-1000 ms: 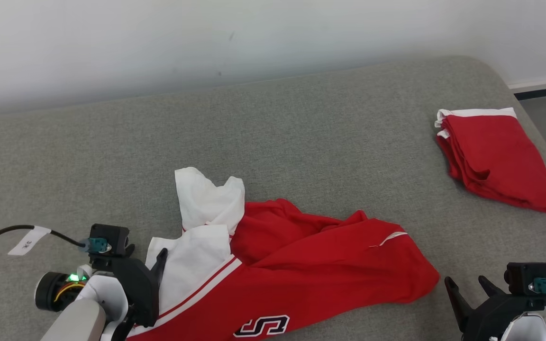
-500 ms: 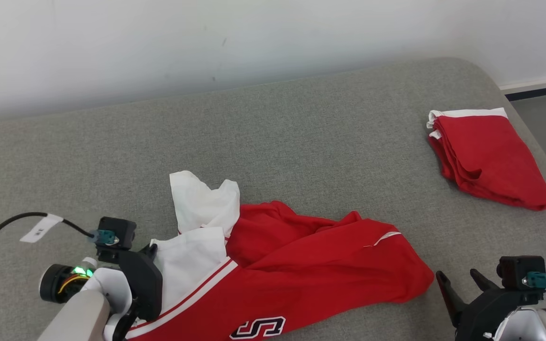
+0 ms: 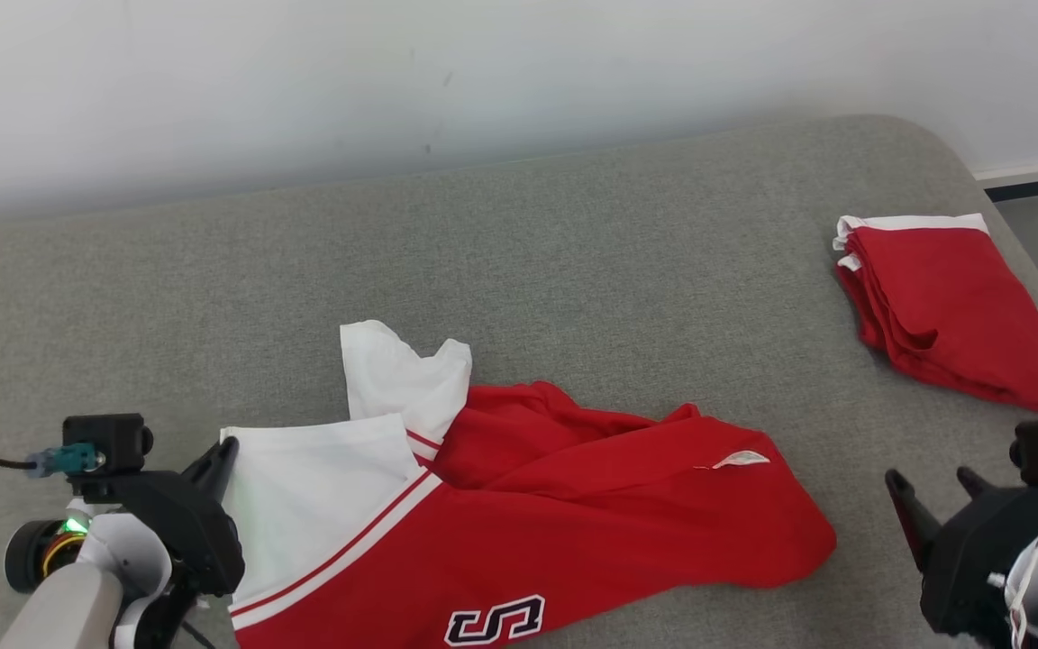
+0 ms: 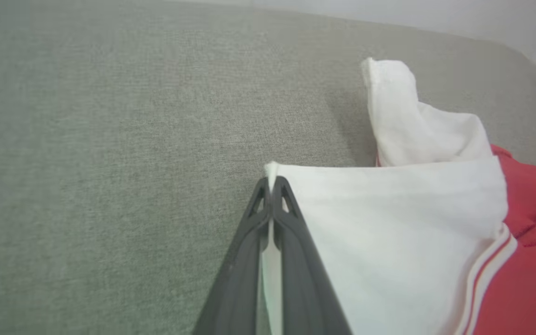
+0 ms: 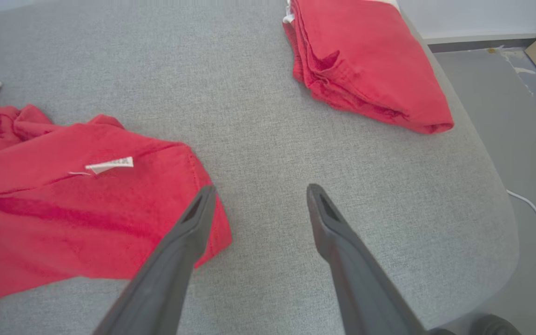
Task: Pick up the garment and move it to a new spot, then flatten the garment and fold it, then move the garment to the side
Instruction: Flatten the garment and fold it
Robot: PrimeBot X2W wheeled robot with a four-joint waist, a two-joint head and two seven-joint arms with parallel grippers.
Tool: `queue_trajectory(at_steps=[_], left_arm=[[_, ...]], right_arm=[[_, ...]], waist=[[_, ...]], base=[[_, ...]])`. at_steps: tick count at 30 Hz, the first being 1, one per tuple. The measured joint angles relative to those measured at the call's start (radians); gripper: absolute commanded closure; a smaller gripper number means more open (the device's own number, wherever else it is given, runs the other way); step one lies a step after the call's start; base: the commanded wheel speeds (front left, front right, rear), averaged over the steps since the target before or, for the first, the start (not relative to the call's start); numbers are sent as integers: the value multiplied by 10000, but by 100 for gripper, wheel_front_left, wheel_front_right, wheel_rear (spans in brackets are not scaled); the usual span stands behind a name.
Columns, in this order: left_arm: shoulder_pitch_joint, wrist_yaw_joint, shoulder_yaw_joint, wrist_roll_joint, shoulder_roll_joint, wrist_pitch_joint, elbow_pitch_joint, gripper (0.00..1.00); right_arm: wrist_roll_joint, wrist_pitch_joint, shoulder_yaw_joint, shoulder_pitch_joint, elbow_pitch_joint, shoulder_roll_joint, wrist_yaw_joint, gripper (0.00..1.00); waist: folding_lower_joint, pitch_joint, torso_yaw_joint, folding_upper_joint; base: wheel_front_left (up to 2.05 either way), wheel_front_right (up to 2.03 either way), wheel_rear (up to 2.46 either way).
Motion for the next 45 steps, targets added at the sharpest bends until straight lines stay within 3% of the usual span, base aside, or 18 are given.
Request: queue_trajectory(at_steps=[6,17,39,41,45], left_arm=[[75,224,244,-169,190,119,-769,100],[-42,541,-40,-23,278,616,-1567,100],[133,679,-153,-40,460,706,-1720,100],[89,660,-198,-42,431,700,-1659,100],[-38,610,-238,-48,382,623,-1574,100]], right_arm=[[-58,581,405,-1313,268,-90,0,0],[107,938,1452,-3496,3718,-194,0,0],[-117,669,2360,-4205,5110,-412,0,0],[-102,734,2499,-4279,5346,-468,0,13],[-59,767,2740,-4381,5526,-527,0,29]], waist=[[0,238,48,0],[2,964,145,1],[0,1204,361,0],[0,1232,398,0],[0,1266,486,0]], base=[[0,0,0],[0,0,0],[0,0,0],[0,0,0],[0,0,0]])
